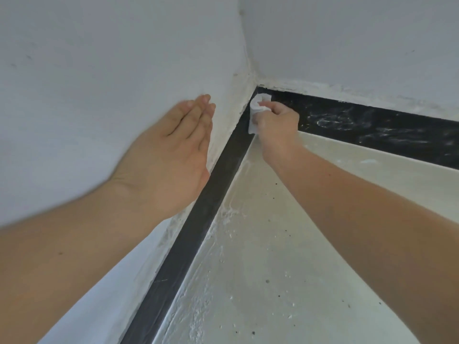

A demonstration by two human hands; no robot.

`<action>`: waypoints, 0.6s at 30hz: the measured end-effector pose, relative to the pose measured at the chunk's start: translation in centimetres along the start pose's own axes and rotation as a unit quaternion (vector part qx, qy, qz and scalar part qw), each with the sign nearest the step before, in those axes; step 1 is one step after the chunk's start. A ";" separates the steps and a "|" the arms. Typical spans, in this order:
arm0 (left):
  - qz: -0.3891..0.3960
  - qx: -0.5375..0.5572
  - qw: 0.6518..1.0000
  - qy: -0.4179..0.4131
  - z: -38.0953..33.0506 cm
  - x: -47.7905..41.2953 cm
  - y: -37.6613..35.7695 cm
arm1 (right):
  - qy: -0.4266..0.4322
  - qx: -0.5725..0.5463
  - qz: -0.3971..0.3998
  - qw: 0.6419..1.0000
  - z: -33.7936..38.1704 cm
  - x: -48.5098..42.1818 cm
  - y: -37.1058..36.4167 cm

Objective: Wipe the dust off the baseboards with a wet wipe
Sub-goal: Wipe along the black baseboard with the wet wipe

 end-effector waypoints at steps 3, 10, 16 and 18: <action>0.006 0.000 1.000 -0.001 0.0 -0.1 -0.2 | 0.004 -0.035 -0.016 0.999 -1.8 3.4 -1.0; 0.015 -0.057 0.998 -0.018 -0.2 0.1 -0.1 | -0.041 -0.048 0.120 0.991 -5.0 12.3 0.2; 0.015 -0.042 0.999 -0.013 0.0 0.3 -0.1 | -0.073 0.005 0.074 0.995 -1.7 7.5 2.2; 0.011 -0.041 0.999 -0.009 0.1 0.3 0.0 | -0.064 0.007 -0.021 0.998 -0.3 4.6 2.6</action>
Point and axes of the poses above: each hand's wrist, its own x-axis away from the middle knuckle, its own y-axis out of the back of the hand, z = x × y, the point moved 2 cm from there along -x, towards the middle knuckle, and after that the axes turned 12 degrees about -x, right-handed, at the moved point
